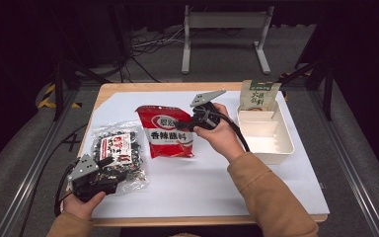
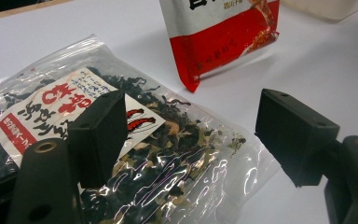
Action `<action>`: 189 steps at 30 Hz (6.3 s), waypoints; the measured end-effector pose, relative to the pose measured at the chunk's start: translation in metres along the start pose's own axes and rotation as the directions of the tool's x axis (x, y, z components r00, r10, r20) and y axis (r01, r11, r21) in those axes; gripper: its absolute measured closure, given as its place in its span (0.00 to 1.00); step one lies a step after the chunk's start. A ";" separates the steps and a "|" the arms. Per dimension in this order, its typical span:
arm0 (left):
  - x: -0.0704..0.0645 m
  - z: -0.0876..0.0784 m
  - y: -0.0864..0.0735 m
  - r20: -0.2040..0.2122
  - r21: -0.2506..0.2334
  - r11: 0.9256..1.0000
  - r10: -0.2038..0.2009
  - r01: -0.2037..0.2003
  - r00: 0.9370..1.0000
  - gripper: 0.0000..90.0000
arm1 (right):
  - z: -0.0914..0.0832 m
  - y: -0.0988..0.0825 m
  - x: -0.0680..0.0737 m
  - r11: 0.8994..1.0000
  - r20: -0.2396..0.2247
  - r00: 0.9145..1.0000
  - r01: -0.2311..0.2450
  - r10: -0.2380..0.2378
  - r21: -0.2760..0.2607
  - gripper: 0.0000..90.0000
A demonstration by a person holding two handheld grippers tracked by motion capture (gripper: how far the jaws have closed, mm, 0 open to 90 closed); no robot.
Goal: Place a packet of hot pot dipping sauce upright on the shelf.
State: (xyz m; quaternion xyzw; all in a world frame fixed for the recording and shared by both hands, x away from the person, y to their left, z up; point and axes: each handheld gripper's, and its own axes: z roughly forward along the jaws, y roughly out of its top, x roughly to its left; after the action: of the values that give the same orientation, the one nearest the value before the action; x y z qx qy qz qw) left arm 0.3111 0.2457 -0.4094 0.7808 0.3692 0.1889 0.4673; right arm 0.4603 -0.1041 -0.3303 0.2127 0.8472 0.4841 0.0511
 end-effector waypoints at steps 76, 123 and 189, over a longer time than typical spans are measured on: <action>0.000 0.010 0.005 0.024 0.010 1.000 0.017 -0.017 1.000 0.28 | -0.187 -0.010 -0.039 0.989 0.351 0.935 0.094 -0.050 -0.111 1.00; 0.000 0.007 0.001 0.001 0.015 1.000 0.003 -0.003 1.000 0.28 | -0.221 -0.038 -0.106 0.997 0.488 0.873 0.011 0.025 -0.072 1.00; 0.001 0.009 0.002 0.010 0.018 1.000 0.008 -0.008 1.000 0.28 | -0.202 -0.099 -0.127 0.982 0.400 0.904 -0.093 0.151 -0.163 0.99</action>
State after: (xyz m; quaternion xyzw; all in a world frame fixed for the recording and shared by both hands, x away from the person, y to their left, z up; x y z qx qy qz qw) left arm 0.3186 0.2407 -0.4125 0.7873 0.3656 0.1836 0.4613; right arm 0.4846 -0.3614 -0.3227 0.3581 0.7666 0.4890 0.2121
